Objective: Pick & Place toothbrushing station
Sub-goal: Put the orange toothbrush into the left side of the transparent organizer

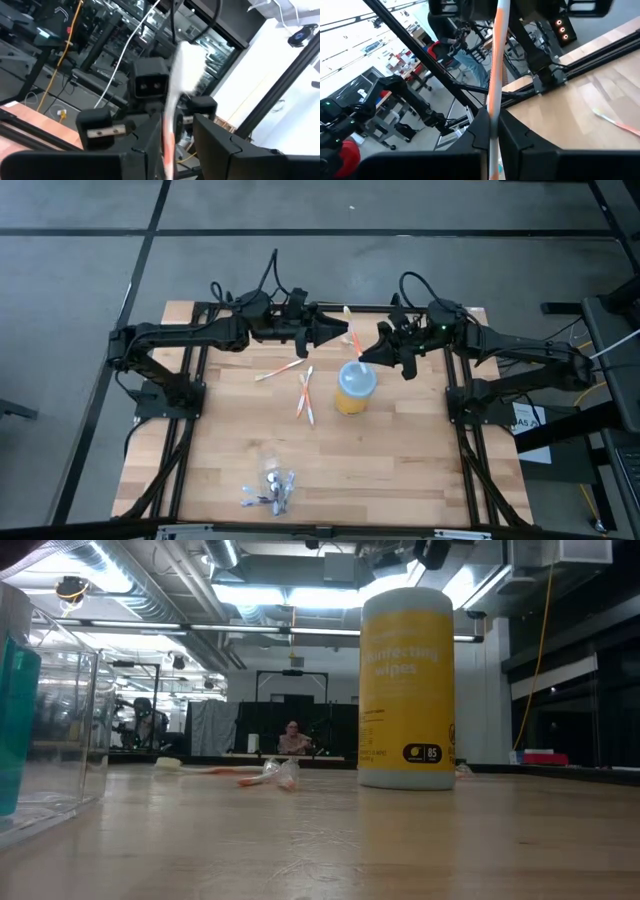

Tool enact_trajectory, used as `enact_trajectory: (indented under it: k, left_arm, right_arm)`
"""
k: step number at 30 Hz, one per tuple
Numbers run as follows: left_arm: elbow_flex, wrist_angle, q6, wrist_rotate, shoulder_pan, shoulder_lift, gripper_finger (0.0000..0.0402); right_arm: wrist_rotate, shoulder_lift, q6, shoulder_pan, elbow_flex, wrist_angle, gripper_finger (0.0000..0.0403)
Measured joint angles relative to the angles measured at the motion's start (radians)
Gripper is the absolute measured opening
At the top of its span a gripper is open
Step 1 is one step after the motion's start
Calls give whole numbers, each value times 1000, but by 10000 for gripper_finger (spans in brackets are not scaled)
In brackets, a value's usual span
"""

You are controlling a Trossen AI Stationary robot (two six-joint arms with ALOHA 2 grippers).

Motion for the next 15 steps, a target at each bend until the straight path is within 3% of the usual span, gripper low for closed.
enact_trajectory:
  k: [15]
  left_arm:
    - [0, 3, 19, 0, 0, 0, 98]
  right_arm:
    - [53, 20, 22, 40, 0, 60, 16]
